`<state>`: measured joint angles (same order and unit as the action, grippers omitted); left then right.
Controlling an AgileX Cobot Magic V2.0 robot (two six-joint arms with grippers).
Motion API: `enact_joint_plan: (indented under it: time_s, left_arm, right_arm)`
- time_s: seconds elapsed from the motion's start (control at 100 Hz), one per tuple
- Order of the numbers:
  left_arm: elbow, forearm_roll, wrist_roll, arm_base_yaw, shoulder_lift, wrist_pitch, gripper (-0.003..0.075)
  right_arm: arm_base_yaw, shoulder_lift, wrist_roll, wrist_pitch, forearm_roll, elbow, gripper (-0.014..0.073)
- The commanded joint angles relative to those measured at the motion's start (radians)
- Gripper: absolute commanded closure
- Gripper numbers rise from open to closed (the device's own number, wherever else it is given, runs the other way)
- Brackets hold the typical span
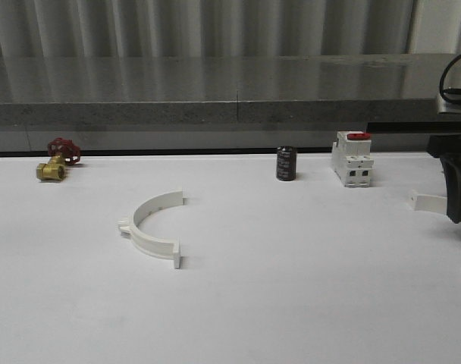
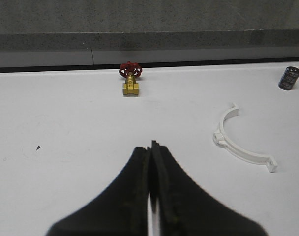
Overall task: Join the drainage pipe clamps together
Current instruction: 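Grasp the second clamp half at its middle tab with the right gripper, then carry the clamp half over and lower it against the first half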
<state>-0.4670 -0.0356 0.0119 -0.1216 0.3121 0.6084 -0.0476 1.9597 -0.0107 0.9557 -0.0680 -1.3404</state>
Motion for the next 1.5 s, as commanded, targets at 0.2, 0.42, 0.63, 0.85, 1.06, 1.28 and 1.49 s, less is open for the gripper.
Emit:
enact_joint_plan:
  time_s: [0.2,0.42,0.63,0.85,1.06,1.28,1.49]
  left_arm:
    - [-0.026,-0.003,0.004,0.002,0.009,-0.078,0.0741]
    - [-0.026,-0.003,0.004,0.002,0.009,-0.078,0.0741]
    - [-0.026,-0.003,0.004,0.002,0.009,-0.078,0.0741]
    - [-0.026,-0.003,0.004,0.002,0.009,-0.078,0.0741]
    - [-0.026,-0.003,0.004,0.002,0.009,-0.078,0.0741]
    - [-0.026,-0.003,0.004,0.002,0.009,-0.078,0.0741]
    - [-0.026,-0.003,0.004,0.002,0.009,-0.078,0.0741]
  right_arm:
    - [-0.007,-0.027,0.011,-0.037,-0.003,-0.028,0.0209]
    - [-0.007,-0.027,0.011,-0.034,-0.003,-0.028,0.0452]
    - [-0.007,-0.029,0.011,-0.027,-0.003,-0.032,0.0449]
    - [0.022,-0.066,-0.063,0.045,-0.004,-0.079,0.0449]
    - [0.158,-0.103,-0.199,0.119,0.015,-0.150,0.0449]
    - [0.332,-0.092,-0.320,0.169,0.025,-0.239,0.0449]
    - [0.442,0.016,-0.356,0.215,0.025,-0.372,0.0449]
